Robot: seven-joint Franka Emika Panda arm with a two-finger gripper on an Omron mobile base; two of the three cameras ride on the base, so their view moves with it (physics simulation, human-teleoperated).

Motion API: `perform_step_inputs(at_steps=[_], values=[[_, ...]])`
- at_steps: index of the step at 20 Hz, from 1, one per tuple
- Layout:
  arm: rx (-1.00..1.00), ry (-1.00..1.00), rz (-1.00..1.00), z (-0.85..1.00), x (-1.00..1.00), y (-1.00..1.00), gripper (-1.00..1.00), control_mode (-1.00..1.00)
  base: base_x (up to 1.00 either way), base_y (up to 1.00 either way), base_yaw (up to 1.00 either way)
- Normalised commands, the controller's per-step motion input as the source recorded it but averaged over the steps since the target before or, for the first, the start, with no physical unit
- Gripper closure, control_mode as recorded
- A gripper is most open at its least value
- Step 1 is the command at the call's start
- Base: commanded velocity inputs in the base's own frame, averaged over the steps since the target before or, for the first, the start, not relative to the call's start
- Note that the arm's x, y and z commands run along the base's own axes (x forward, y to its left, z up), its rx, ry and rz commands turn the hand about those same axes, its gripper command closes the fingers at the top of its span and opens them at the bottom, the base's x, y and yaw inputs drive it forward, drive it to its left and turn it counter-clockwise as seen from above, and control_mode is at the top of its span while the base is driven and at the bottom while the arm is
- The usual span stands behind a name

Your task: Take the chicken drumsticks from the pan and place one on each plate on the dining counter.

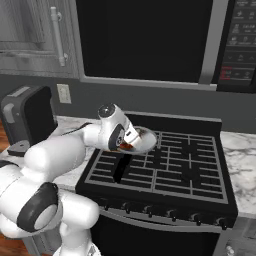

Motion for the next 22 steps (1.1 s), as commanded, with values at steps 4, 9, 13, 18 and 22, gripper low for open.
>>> perform_step_inputs(at_steps=[4, 9, 13, 18, 22], values=[[-0.02, -0.11, 0.08, 0.2, -0.85, 0.0, 1.0, -1.0, 0.0, 0.0, 0.0], [0.0, 0.03, 0.04, 0.35, -0.7, 0.0, 1.0, -1.0, 0.0, 0.0, 0.0], [0.0, 0.08, 0.04, 0.4, -0.67, 0.0, 1.0, -1.0, 0.0, 0.0, 0.0], [0.0, 0.05, 0.07, 0.41, -0.7, 0.0, 1.0, -1.0, 0.0, 0.0, 0.0], [0.0, 0.0, 0.11, 0.33, -0.72, 0.0, 1.0, -1.0, 0.0, 0.0, 0.0]])
